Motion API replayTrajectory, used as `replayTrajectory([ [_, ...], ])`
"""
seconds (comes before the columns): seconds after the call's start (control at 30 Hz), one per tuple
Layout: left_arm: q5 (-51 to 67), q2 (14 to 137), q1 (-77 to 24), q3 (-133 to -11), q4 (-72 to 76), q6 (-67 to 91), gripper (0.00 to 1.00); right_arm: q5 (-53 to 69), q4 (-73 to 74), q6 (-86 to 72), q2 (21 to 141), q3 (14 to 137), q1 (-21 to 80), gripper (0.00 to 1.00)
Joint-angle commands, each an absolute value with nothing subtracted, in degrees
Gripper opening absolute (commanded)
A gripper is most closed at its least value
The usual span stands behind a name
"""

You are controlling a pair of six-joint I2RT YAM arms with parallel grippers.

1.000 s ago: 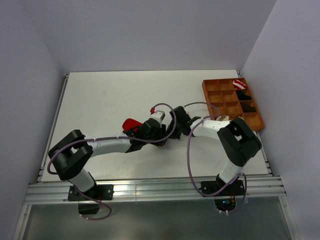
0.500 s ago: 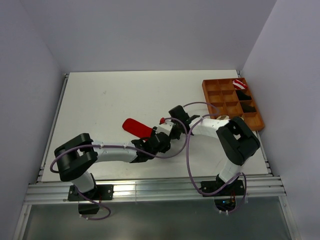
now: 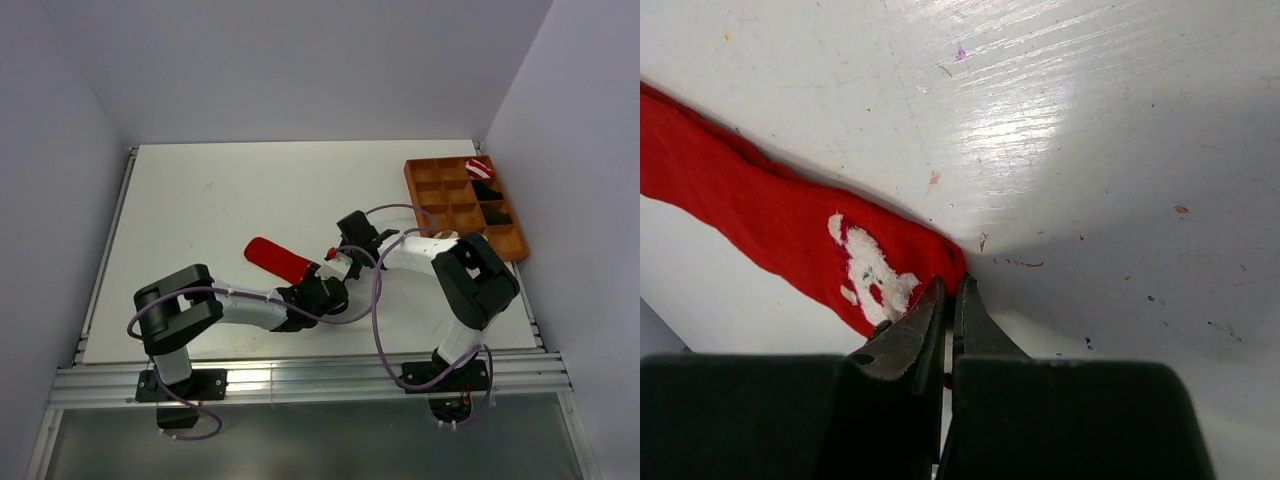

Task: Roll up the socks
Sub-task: Roll the sock at the center of the board.

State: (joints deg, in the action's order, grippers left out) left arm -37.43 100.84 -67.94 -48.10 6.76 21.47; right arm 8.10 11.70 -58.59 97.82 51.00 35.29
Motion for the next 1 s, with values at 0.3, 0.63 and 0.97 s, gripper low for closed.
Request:
replayTrajectory([
  [0.3,-43.23,105.11,-71.1,-51.06,5.37,18.81,0.5,8.35,13.1,-57.39,99.32,52.73,35.42,0.0],
  [0.63,-46.14,108.89,-71.46,-53.43,1.06,19.6,0.29,8.79,13.01,-57.22,99.4,52.74,35.16,0.0],
  [0.97,-47.12,109.87,-71.46,-54.76,-2.46,22.85,0.0,10.28,11.35,-56.16,98.0,52.39,34.45,0.0],
])
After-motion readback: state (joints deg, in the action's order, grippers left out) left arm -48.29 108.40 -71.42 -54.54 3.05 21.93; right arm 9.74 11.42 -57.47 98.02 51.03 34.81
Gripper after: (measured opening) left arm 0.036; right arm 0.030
